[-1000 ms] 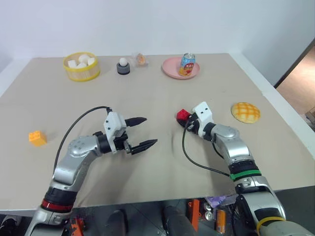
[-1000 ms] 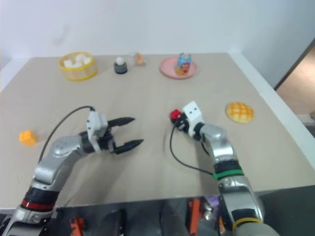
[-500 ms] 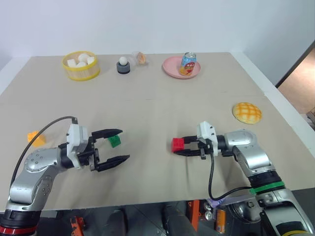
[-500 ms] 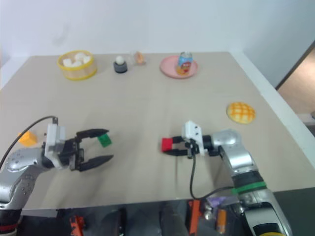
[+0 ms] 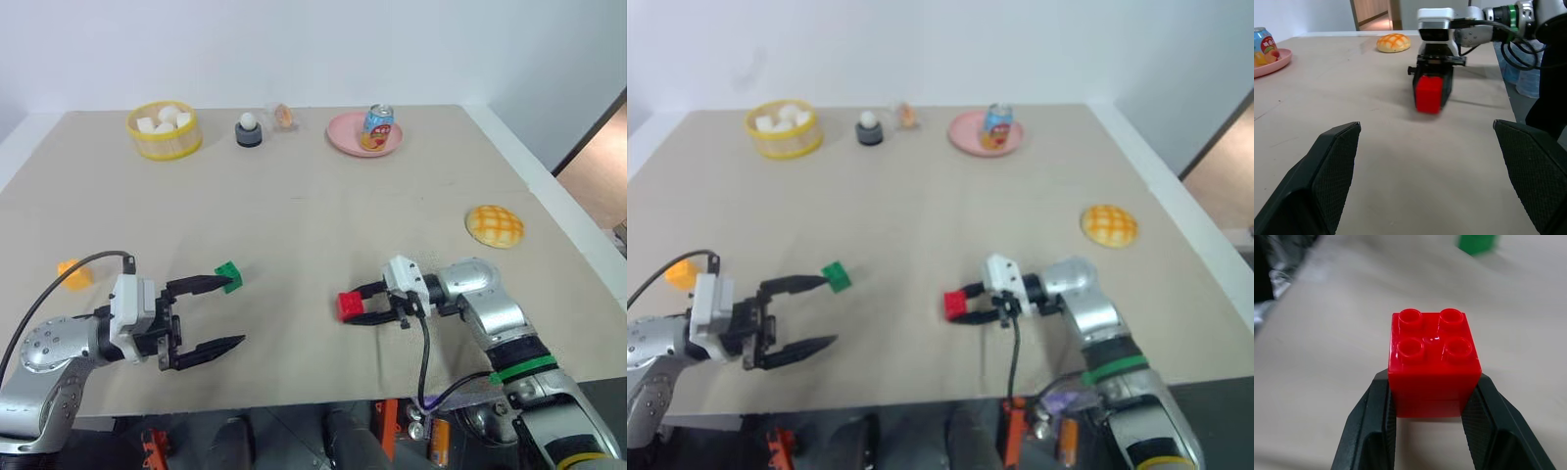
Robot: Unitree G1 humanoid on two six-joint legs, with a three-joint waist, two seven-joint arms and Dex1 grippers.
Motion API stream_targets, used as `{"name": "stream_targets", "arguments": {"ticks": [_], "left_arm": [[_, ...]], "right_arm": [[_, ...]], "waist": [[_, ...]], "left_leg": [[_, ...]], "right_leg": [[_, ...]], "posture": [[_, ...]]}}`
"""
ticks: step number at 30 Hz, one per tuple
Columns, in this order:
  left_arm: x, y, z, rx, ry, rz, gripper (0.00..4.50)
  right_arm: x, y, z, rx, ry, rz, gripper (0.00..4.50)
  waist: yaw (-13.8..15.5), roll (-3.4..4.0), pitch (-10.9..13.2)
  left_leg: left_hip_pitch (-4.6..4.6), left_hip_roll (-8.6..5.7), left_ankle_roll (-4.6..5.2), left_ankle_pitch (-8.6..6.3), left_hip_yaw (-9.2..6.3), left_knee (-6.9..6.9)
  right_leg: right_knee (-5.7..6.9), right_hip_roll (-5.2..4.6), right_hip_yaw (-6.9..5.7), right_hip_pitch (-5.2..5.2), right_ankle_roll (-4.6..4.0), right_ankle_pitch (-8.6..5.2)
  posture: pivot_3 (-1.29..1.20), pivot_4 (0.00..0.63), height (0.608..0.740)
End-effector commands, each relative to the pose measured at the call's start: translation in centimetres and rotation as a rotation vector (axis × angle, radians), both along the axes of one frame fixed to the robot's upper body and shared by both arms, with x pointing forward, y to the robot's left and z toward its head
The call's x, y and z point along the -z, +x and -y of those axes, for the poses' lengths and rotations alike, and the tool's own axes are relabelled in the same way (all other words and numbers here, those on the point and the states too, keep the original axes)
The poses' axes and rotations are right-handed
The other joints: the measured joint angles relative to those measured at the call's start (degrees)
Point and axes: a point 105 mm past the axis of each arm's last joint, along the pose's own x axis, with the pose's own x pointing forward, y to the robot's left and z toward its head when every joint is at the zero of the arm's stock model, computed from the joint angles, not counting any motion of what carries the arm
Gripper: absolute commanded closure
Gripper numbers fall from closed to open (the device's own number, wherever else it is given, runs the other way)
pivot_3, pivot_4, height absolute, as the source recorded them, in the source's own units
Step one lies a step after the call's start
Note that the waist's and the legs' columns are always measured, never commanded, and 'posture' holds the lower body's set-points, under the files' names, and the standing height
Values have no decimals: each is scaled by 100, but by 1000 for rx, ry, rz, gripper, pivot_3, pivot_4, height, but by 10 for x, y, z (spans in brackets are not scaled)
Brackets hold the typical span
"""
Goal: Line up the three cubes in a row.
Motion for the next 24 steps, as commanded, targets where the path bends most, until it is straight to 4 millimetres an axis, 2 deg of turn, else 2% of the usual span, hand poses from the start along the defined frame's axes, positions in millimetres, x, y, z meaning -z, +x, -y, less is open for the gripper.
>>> {"name": "stream_targets", "arguments": {"ticks": [1,14,24], "left_arm": [[-14,0,-1,-9,2,70,0],[-21,11,-1,-16,0,94,0],[-23,12,0,-24,-1,98,0]], "right_arm": [[-11,7,14,33,8,43,3253],[1,3,-1,-30,3,37,3253],[13,1,-2,-60,-43,9,3253]], "waist": [[18,0,0],[20,0,0],[20,0,0]], "left_leg": [[0,0,0,0,0,0],[0,1,0,0,-2,-1],[3,1,0,0,-2,0]], "right_leg": [[0,0,0,0,0,0],[1,2,-3,3,1,0],[2,2,-3,7,1,1]], "posture": [[0,150,740],[0,150,740],[0,150,740]]}}
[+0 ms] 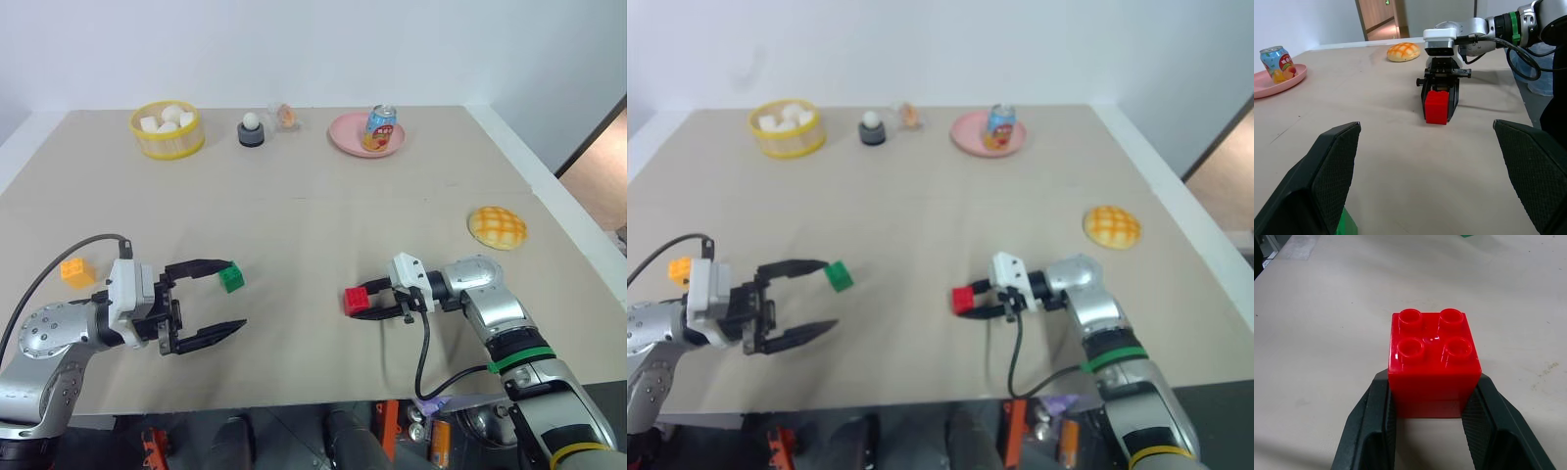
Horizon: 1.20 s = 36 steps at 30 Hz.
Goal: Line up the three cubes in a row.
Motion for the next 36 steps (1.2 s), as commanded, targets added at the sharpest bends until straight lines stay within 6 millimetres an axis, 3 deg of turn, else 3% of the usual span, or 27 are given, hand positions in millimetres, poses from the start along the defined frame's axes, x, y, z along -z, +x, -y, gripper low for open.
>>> {"name": "stream_targets", "arguments": {"ticks": [1,9,21,23,29,36], "left_arm": [[-8,0,-1,-10,6,35,0],[-8,-2,-2,-23,5,33,0],[-8,3,1,-17,1,36,0],[-9,3,1,-19,1,38,0],[-9,4,1,-24,-1,44,0],[-11,9,1,-28,-8,53,0]], "right_arm": [[0,4,-1,-6,-17,3,3253],[5,13,4,77,-6,-26,3253],[3,15,7,83,-3,-22,3253],[3,15,8,79,-10,-26,2245],[5,16,10,82,-35,-36,326],[2,15,17,72,-54,-50,326]], "waist": [[-1,0,0],[-8,-2,-1],[-6,-2,-1],[-5,-2,-2],[-2,-2,-1],[1,-2,-1]], "left_leg": [[4,0,0,0,0,0],[75,1,0,0,1,2],[76,1,-1,1,3,11],[76,1,-1,1,4,11],[74,1,-1,0,4,5],[72,1,-5,-4,1,-6]], "right_leg": [[0,0,0,4,0,0],[0,-1,0,71,-6,3],[0,-3,0,77,-8,4],[0,-4,0,77,-7,4],[0,-4,0,76,-4,-1],[-1,-2,-1,76,-4,-18]], "posture": [[0,150,740],[0,150,740],[0,150,740],[0,150,740],[0,150,740],[0,150,740]]}}
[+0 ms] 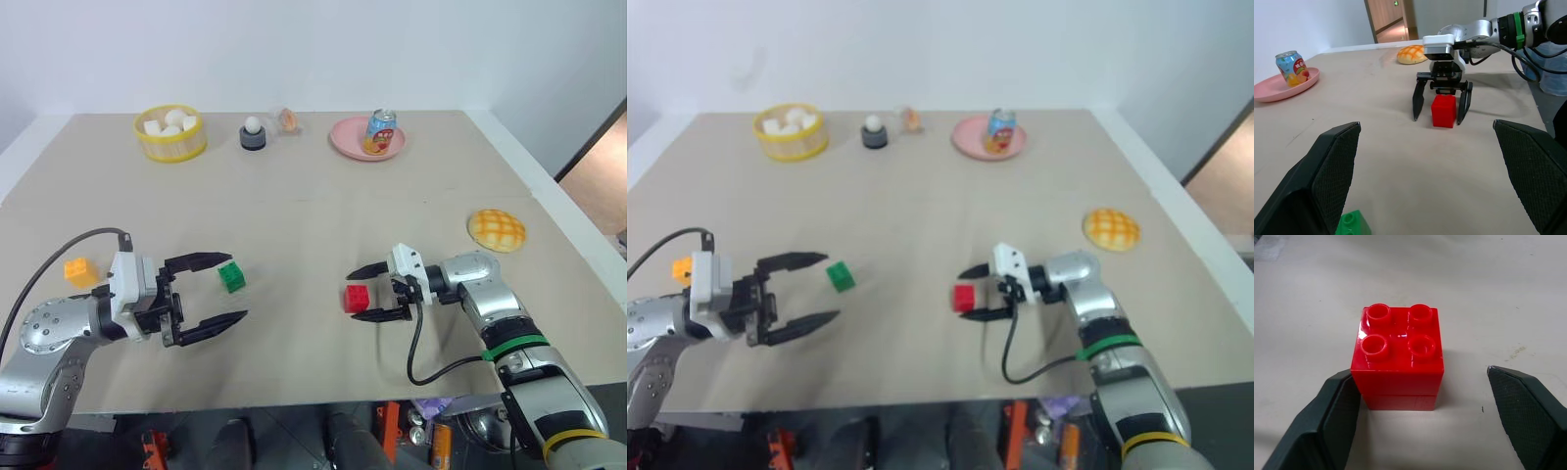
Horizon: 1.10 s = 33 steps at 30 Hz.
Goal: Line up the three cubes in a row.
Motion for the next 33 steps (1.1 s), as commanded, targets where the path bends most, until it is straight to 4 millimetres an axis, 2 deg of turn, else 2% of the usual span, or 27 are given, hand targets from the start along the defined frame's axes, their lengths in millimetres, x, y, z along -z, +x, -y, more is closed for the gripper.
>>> {"name": "stream_targets", "arguments": {"ticks": [1,7,17,18,21,26,30,33], "left_arm": [[-6,1,1,1,-9,34,0],[-4,5,0,3,-16,26,0],[-4,10,3,18,-29,29,0],[-4,10,4,18,-30,29,0],[-3,12,5,15,-46,26,0],[2,14,6,5,-63,7,0],[6,18,1,-48,-79,-14,0],[7,23,-9,-131,-87,-34,0]], "right_arm": [[-1,-2,15,0,-59,-26,326],[-1,-10,43,8,-170,-139,326],[-23,5,77,131,-228,-115,326],[-33,9,79,156,-196,-106,326],[-94,26,80,252,45,-65,326],[-153,35,74,296,295,-25,326],[-181,42,60,318,442,-8,326],[-186,38,38,264,481,-13,326]], "waist": [[0,0,0],[75,0,0],[87,0,0],[86,0,0],[52,5,5],[-21,21,15],[-22,21,15],[-21,24,16]], "left_leg": [[0,-1,0,0,0,0],[-2,-4,0,0,0,4],[-5,-6,0,0,4,13],[-6,-6,0,0,4,13],[-7,-5,0,0,6,9],[-5,2,0,0,4,1],[-7,4,2,-2,-1,-7],[-10,3,2,-2,-1,-6]], "right_leg": [[0,0,0,1,0,0],[0,-6,0,3,2,-1],[-1,-10,0,4,2,0],[-1,-9,0,4,2,0],[0,-8,0,-3,2,0],[0,0,-2,-7,-2,1],[0,2,-7,-8,-7,-6],[0,1,-6,-10,-6,-6]], "posture": [[0,150,740],[0,150,740],[0,150,740],[0,150,740],[0,150,740],[0,150,740],[0,150,740],[0,150,740]]}}
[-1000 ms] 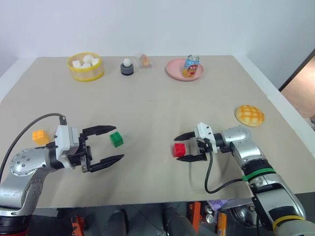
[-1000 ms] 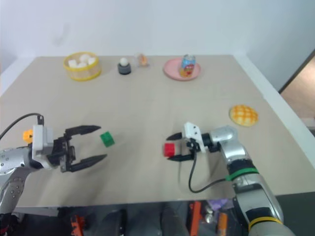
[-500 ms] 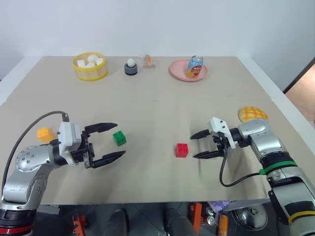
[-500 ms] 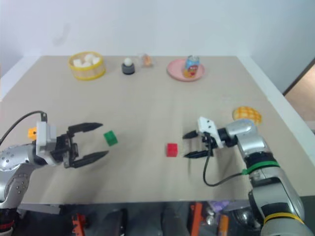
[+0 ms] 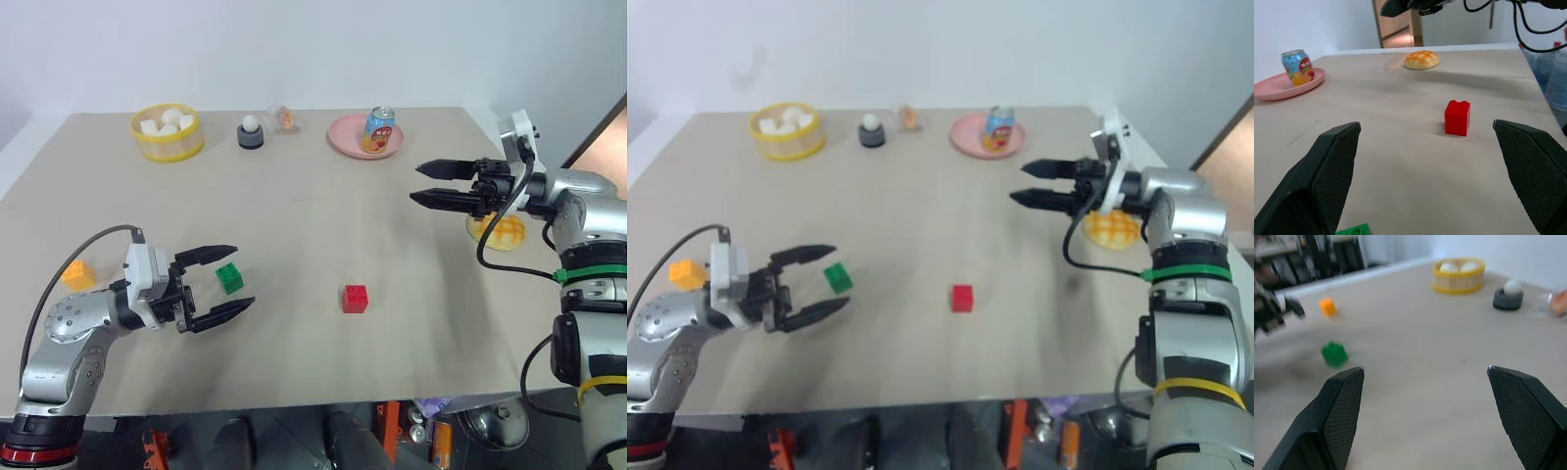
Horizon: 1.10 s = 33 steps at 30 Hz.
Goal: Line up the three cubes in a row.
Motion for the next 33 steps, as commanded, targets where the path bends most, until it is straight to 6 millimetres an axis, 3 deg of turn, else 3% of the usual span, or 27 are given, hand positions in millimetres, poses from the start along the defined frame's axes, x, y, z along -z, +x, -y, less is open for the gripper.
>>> {"name": "stream_targets", "arguments": {"ticks": [1,4,8,13,18,23,30,33], "left_arm": [[-3,6,-20,-139,-24,-25,0],[-4,5,-38,-268,-47,-52,0],[-5,0,-51,-397,-64,-73,0],[-6,-9,-53,-434,-103,-102,0],[22,-22,-46,-382,3,-152,0],[35,-20,-49,-351,51,-173,0],[36,5,-62,-383,80,-147,0],[44,14,-53,-334,115,-159,0]], "right_arm": [[-25,-11,-29,-81,54,85,326],[-19,-25,-54,-171,25,114,326],[-19,-37,-71,-238,43,114,326],[-8,-42,-85,-285,32,100,326],[-4,-56,-103,-375,38,99,326],[7,-67,-109,-419,5,95,326],[12,-69,-106,-392,7,88,326],[14,-72,-101,-371,6,84,326]], "waist": [[-4,1,1],[-5,0,0],[37,1,0],[57,-6,-4],[50,-5,-3],[50,-5,-3],[59,-6,-4],[55,-6,-4]], "left_leg": [[-2,0,0,0,0,0],[-9,4,1,0,-2,-3],[-41,6,-2,-2,-5,0],[-64,5,-3,-1,-6,17],[-64,6,-3,-1,-1,15],[-67,8,-3,-1,-1,14],[-69,8,-4,0,0,16],[-69,8,-4,0,0,15]], "right_leg": [[0,0,0,-4,0,0],[4,4,-1,-13,1,-1],[11,5,-4,-42,6,-3],[11,2,-6,-56,8,6],[13,4,-7,-69,-1,11],[14,5,-8,-73,-4,10],[14,4,-10,-73,-4,12],[15,3,-10,-73,-3,12]], "posture": [[0,150,740],[0,150,740],[0,150,740],[0,150,740],[0,150,740],[0,150,740],[0,150,740],[0,150,740]]}}
